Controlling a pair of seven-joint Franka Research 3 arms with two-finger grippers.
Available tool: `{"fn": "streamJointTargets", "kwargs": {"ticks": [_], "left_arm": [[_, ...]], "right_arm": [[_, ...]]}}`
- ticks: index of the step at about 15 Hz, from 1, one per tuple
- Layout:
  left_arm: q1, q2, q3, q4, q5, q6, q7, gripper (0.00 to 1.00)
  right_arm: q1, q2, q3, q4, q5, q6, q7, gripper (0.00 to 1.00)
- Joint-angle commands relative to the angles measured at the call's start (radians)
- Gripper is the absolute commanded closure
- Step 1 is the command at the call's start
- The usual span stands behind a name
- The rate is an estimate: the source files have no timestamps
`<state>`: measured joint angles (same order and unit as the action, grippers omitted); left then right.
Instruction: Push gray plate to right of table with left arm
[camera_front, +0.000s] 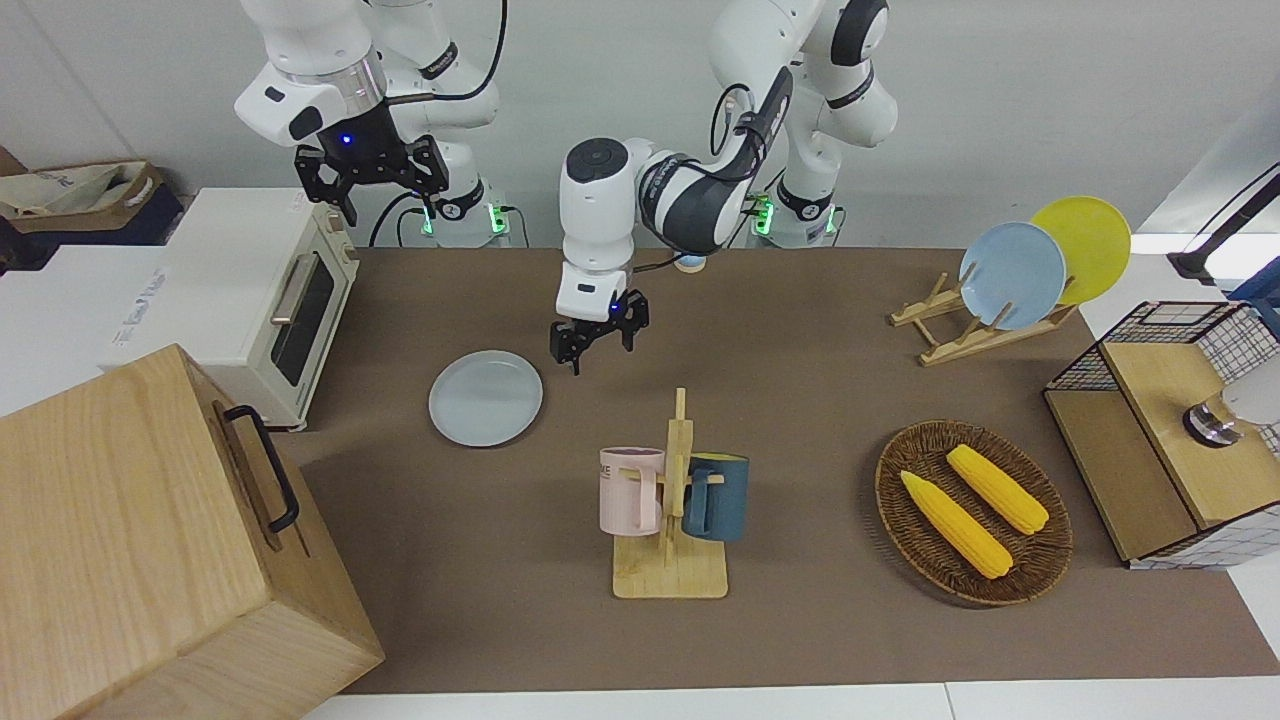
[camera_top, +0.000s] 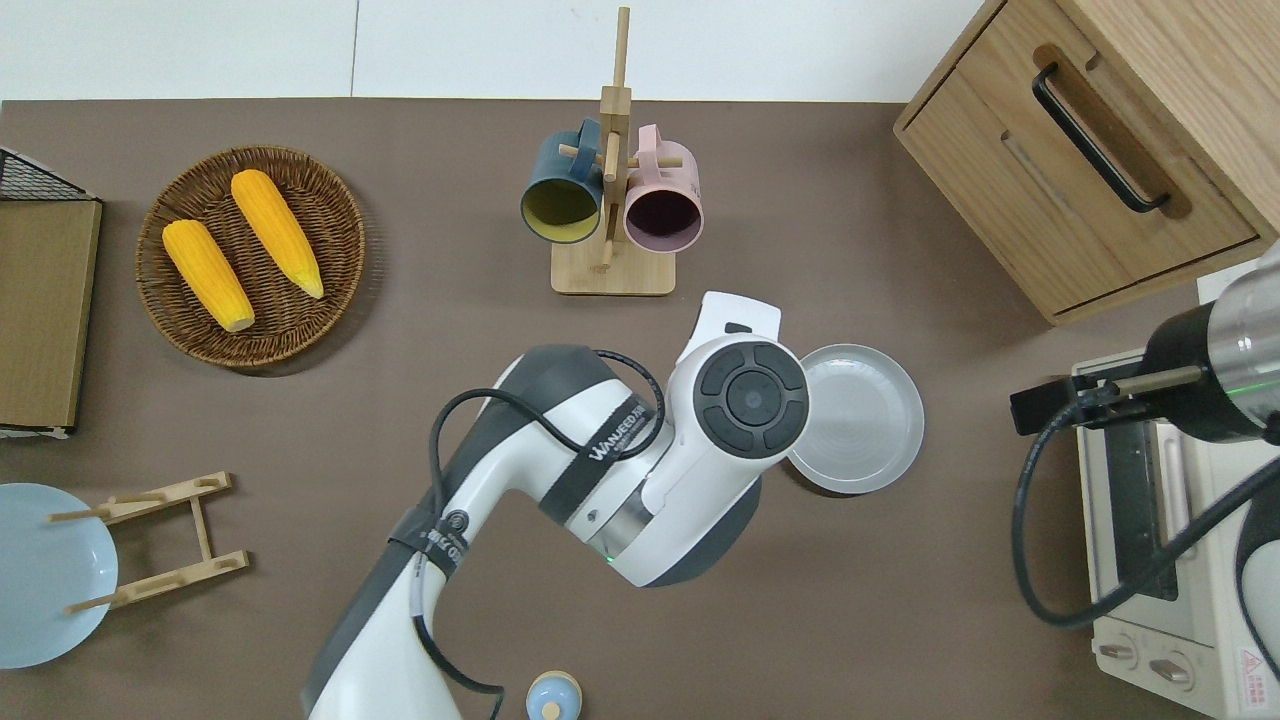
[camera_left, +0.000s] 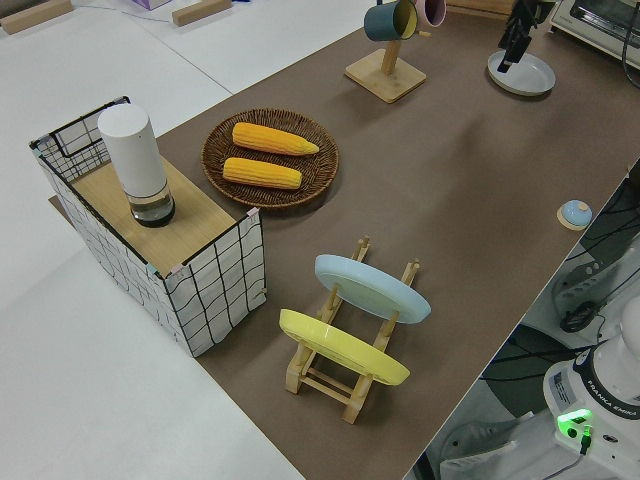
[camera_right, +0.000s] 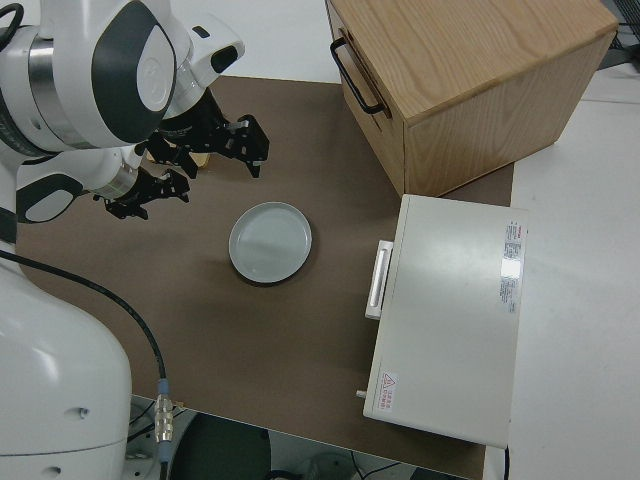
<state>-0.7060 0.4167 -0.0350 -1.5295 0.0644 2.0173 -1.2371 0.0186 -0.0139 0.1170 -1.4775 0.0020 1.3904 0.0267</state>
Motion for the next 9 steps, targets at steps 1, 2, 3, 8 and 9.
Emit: {"fn": "streamJointTargets", "kwargs": {"ticks": [1,2,3,8,9], "left_arm": [[0.025,-0.064,0.003,0.024,-0.008,-0.158,0.099,0.0],[0.051,-0.079,0.004,0.035,-0.011,-0.207,0.134,0.0],[0.087,-0.1,-0.002,0.035,-0.012,-0.241,0.175,0.0],[0.213,-0.219,0.009,0.034,-0.049,-0.354,0.394,0.01],[0.227,-0.234,0.009,0.032,-0.051,-0.365,0.445,0.01]], "right_arm": [[-0.02,-0.003,0.015,0.008,0.01,-0.014,0.001,0.017],[-0.02,-0.003,0.015,0.008,0.01,-0.014,0.001,0.017],[-0.02,-0.003,0.013,0.008,0.01,-0.014,0.002,0.017],[-0.02,-0.003,0.013,0.008,0.01,-0.014,0.002,0.017],[-0.02,-0.003,0.013,0.008,0.01,-0.014,0.001,0.017]]}}
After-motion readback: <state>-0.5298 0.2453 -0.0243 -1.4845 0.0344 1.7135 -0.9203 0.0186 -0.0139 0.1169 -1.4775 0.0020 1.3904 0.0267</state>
